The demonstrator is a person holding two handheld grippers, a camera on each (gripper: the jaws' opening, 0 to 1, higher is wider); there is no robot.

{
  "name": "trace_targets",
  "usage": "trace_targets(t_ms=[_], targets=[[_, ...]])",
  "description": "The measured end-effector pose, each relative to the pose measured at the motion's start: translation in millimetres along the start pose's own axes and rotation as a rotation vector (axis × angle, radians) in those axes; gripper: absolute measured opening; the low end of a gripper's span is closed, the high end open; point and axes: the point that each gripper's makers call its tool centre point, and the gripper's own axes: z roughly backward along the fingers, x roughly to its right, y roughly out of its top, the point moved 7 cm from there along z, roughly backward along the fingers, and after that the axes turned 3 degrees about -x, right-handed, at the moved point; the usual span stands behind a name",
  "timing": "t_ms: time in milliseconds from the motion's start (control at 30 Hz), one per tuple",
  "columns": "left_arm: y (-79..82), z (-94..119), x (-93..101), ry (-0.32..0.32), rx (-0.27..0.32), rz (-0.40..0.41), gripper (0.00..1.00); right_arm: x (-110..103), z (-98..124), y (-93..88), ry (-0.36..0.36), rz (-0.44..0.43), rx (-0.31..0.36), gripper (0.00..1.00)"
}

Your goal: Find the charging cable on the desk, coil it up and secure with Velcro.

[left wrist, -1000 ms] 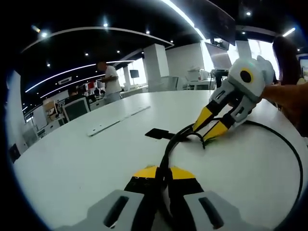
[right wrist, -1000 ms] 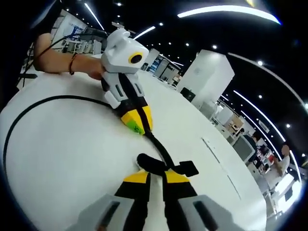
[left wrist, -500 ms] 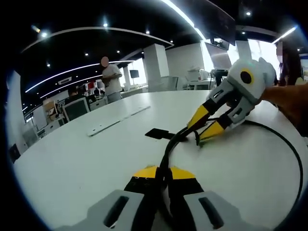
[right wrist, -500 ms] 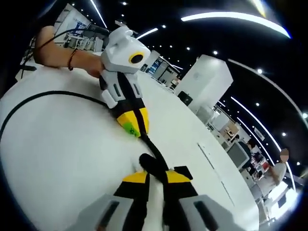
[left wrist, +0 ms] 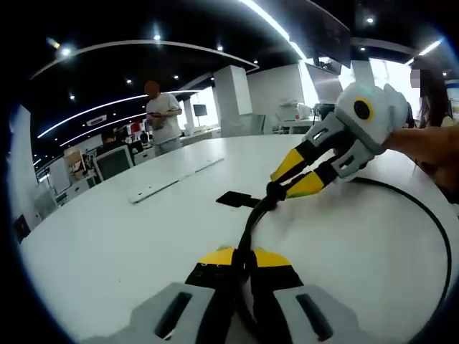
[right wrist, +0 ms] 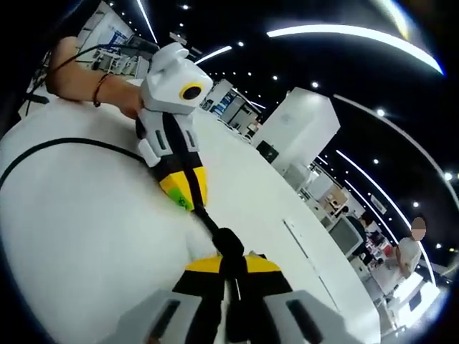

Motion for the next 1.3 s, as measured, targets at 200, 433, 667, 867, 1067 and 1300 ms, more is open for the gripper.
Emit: trace_targets(t_ms=[200, 433, 667, 867, 1067, 1300], targets=[[0.2, -0.4, -0.1, -0.001, 0.002, 0.001, 0.08, -1.9, -2.7, -1.4, 0.000, 0.002, -0.002, 0.07], [-0.1, -0.1, 1.3, -0.001, 0.001, -0.001, 0.08, -0.7, 2.4, -0.6, 0.000, 0.007, -0.009, 0.07], [-0.4, 0.4, 1.8, -0.001, 0.001, -0.002, 0.08, 3.0, 6.7, 3.7, -0.011, 0.009, -0.001, 0.07], [-0.9, 1.4, 2.9, -0.001, 0.001, -0.001, 0.08, 4.1, 7.7, 6.0, -0.014, 0.015, 0.004, 0.07], [-1.2, 2.3, 2.3, -0.001, 0.000, -0.002, 0.08, 4.9, 8.9, 9.5, -0.019, 0.018, 0.008, 0.07], [-0.9, 1.7, 1.2, 0.000, -0.002, 0.000, 0.08, 8.6, 11.0, 11.3, -0.022, 0.018, 0.006, 0.07]])
